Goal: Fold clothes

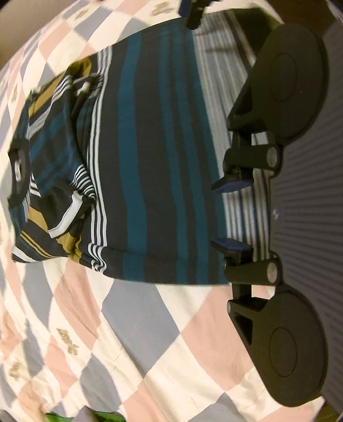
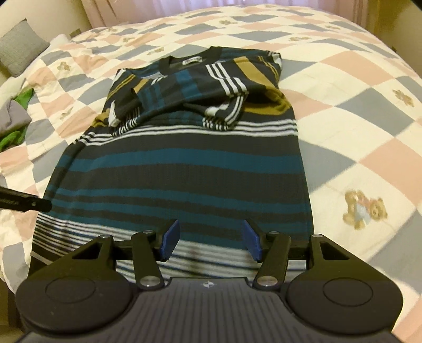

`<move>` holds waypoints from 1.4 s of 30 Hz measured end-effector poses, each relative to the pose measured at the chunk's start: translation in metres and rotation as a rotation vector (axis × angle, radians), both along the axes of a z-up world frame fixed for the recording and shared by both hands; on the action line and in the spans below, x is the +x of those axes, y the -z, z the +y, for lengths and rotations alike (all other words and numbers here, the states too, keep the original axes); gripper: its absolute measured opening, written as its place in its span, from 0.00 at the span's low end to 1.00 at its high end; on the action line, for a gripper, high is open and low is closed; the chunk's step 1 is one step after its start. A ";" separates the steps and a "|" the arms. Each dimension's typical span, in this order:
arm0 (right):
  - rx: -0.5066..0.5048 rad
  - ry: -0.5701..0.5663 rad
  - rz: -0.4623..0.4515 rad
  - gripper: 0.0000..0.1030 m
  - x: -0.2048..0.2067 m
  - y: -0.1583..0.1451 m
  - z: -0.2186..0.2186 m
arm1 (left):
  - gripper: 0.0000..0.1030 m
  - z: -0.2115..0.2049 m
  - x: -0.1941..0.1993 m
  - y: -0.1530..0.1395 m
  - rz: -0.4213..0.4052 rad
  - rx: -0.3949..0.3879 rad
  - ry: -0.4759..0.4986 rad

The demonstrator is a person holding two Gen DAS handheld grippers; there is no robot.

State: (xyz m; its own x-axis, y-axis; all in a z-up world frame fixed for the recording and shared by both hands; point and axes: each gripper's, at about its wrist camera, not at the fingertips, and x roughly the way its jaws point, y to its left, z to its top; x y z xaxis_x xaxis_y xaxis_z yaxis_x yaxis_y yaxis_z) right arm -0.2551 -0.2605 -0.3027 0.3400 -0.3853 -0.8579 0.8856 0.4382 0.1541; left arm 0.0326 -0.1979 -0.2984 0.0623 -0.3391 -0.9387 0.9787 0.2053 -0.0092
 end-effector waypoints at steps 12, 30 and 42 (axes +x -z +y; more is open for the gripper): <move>-0.334 -0.321 0.474 0.58 -0.051 0.019 0.109 | 0.32 0.173 -0.028 0.043 -0.497 -0.064 0.758; -0.860 -1.138 0.934 0.51 -0.133 0.128 0.157 | 0.38 0.202 -0.018 0.137 -1.006 -0.365 1.393; -1.032 -1.325 0.826 0.52 -0.126 0.136 0.144 | 0.49 0.193 -0.015 0.152 -1.061 -0.568 1.528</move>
